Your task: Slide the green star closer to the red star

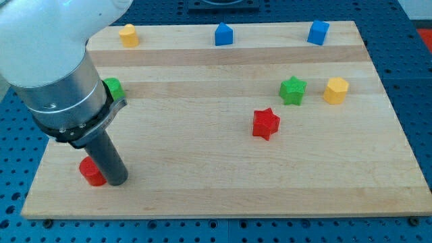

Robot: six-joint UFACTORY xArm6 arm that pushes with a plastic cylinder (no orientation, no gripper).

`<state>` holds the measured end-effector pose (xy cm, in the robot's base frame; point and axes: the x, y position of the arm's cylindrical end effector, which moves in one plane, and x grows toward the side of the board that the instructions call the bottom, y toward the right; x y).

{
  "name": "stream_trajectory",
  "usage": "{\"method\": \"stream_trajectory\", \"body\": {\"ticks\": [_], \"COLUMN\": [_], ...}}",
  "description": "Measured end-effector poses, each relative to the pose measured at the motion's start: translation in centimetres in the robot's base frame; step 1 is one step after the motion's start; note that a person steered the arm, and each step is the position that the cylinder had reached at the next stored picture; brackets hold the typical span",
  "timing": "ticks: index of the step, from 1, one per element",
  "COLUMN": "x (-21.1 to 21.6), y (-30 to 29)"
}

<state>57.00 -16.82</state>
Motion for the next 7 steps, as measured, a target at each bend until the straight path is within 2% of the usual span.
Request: {"method": "stream_trajectory", "body": {"ticks": [2,4,7], "x": [0.0,-0.9,-12.8], "y": [-1.5,2.8,8.3]}}
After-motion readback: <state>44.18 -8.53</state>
